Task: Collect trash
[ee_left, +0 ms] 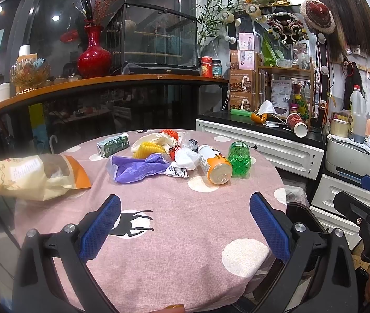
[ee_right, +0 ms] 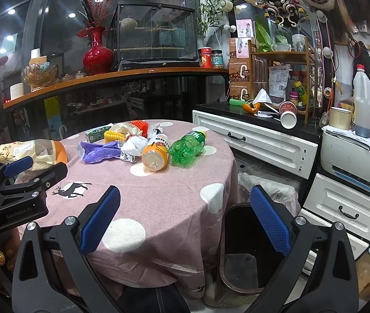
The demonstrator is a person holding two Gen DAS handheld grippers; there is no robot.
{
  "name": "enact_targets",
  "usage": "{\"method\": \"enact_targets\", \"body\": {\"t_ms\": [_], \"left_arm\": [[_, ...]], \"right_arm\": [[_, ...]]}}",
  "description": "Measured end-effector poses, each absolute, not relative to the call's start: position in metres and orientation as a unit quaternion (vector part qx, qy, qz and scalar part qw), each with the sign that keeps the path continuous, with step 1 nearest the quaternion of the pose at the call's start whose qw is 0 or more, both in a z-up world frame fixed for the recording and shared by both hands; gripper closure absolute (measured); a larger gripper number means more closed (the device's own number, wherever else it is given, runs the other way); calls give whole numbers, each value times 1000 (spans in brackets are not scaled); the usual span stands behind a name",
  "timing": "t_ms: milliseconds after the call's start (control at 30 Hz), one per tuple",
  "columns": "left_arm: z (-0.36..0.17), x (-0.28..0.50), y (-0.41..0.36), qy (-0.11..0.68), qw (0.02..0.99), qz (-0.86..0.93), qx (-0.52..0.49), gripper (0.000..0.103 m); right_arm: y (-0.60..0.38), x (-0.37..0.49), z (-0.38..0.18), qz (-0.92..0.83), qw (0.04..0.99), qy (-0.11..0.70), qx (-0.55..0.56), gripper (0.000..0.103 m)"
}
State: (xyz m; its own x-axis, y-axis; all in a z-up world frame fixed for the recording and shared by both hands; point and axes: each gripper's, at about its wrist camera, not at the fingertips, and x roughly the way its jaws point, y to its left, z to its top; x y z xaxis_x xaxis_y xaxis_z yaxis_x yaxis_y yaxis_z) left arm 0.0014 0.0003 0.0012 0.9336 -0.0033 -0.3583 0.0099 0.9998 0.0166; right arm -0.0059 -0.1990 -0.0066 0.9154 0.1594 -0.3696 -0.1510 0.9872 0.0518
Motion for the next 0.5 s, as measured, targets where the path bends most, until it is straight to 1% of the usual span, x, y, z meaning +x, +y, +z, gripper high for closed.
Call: {"method": "enact_targets", "body": {"t_ms": [500], "left_arm": [[0, 2, 0, 181, 983, -3, 10, 5]], "right_arm": [[-199, -6, -8, 79, 978, 190, 12, 5]]}}
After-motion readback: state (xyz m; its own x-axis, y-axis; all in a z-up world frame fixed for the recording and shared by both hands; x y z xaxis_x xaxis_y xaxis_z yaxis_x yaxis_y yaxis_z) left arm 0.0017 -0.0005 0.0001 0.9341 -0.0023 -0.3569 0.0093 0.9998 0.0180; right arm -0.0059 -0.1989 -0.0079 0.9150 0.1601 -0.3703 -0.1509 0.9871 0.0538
